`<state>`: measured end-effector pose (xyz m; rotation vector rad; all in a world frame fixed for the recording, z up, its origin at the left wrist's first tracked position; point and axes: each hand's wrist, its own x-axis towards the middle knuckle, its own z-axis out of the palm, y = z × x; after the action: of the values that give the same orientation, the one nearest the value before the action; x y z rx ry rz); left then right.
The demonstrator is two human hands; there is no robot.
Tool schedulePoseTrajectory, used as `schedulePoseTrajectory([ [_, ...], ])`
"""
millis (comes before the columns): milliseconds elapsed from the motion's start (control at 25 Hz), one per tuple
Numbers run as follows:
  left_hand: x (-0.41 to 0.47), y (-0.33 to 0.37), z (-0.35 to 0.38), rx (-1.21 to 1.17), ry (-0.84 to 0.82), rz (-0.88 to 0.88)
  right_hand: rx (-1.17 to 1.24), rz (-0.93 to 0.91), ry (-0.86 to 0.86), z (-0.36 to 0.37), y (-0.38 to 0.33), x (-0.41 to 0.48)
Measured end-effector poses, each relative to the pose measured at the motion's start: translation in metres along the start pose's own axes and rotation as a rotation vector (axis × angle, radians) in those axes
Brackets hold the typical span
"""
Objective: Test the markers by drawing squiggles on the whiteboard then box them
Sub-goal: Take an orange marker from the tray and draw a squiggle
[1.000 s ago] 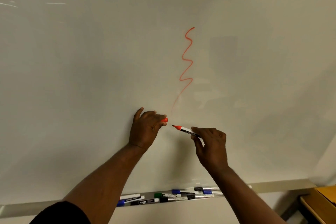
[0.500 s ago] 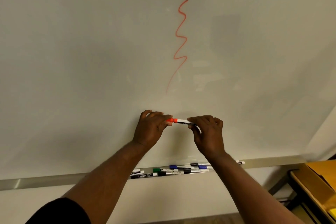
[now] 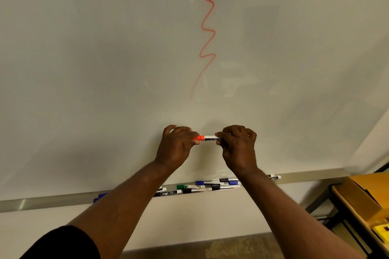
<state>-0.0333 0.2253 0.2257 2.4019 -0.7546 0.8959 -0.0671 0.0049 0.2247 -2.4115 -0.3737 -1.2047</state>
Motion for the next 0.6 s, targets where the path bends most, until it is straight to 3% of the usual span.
schedulePoseTrajectory([
  [320, 0.002, -0.009, 0.003, -0.056, -0.019, 0.001, -0.010, 0.059, -0.026, 0.011, -0.006, -0.003],
  [600, -0.001, 0.003, 0.030, -0.103, -0.093, 0.019, -0.169, 0.094, -0.059, 0.005, 0.016, -0.032],
])
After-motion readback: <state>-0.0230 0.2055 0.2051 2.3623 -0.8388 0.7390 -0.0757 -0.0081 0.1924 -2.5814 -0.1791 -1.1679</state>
